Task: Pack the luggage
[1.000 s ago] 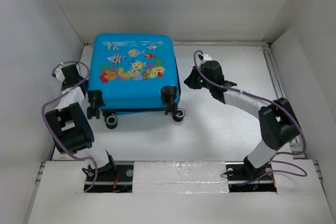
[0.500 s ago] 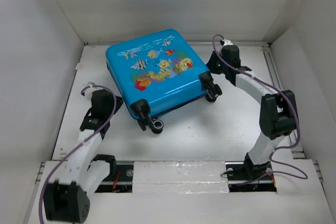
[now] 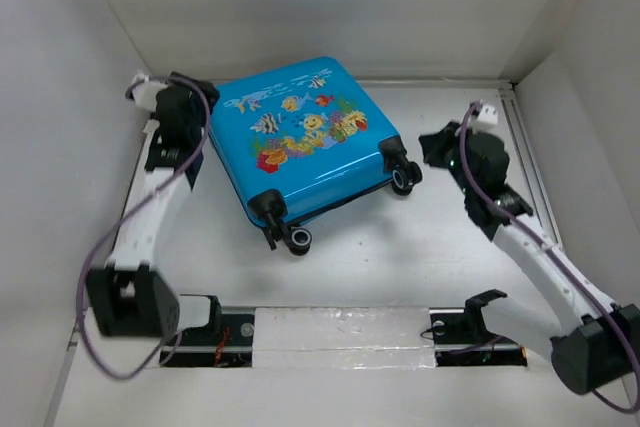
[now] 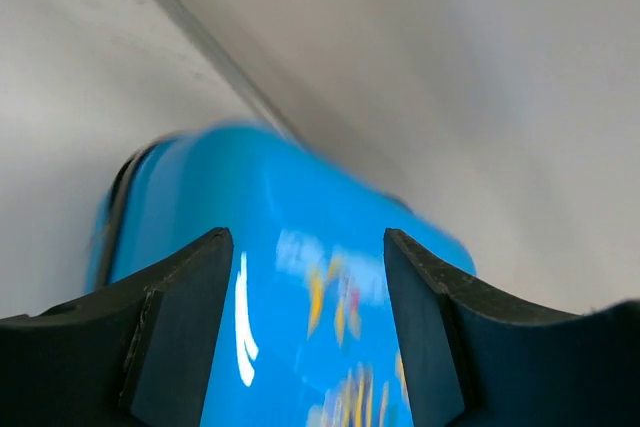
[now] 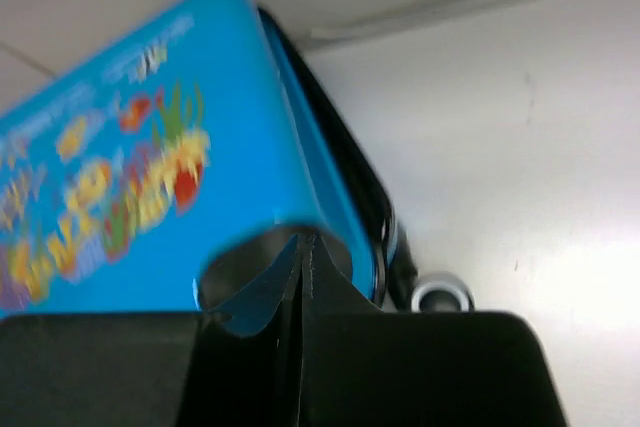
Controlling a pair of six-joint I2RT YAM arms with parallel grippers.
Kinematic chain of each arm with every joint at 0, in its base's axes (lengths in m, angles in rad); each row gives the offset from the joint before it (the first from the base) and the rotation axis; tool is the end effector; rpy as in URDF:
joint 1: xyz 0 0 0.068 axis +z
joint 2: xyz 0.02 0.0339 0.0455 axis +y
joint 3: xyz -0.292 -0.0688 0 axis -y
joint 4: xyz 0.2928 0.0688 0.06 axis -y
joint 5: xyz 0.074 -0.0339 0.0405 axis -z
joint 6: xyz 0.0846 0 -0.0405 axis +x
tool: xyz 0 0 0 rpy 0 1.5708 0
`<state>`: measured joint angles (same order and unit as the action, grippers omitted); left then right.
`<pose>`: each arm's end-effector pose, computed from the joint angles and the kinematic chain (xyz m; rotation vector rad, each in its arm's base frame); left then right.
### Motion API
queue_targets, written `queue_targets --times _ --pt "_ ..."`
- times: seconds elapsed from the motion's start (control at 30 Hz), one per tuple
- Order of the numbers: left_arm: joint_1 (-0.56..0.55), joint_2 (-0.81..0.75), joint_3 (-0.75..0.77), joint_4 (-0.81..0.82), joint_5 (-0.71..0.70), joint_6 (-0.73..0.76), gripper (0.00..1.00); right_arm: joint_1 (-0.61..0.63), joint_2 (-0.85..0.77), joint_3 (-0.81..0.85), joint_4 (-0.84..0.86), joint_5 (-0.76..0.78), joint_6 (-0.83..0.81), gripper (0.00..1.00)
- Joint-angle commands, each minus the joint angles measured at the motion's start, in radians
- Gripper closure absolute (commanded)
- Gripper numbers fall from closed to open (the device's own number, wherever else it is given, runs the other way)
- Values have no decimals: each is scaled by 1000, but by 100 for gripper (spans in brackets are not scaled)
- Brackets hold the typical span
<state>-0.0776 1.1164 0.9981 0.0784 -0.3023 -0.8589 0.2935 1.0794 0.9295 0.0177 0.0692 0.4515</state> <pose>0.3452 -0.0016 0.3947 -0.8324 1.4015 -0.4802 0.3250 0.0921 0.3657 0.1885 1.7173 0.4947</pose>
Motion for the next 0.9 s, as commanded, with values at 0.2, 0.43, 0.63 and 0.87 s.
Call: queue_targets --times 0.2,0.43,0.63,0.87 --pt "197 802 899 -322 270 254 45 260 -194 -372 17 124 113 100" --pt "248 1115 1255 -505 442 331 43 389 31 -269 82 113 102 100" --pt "248 1181 1250 -391 615 316 38 343 267 -114 143 196 75 100" --pt "200 1142 981 -261 741 266 51 270 398 23 189 185 52 100"
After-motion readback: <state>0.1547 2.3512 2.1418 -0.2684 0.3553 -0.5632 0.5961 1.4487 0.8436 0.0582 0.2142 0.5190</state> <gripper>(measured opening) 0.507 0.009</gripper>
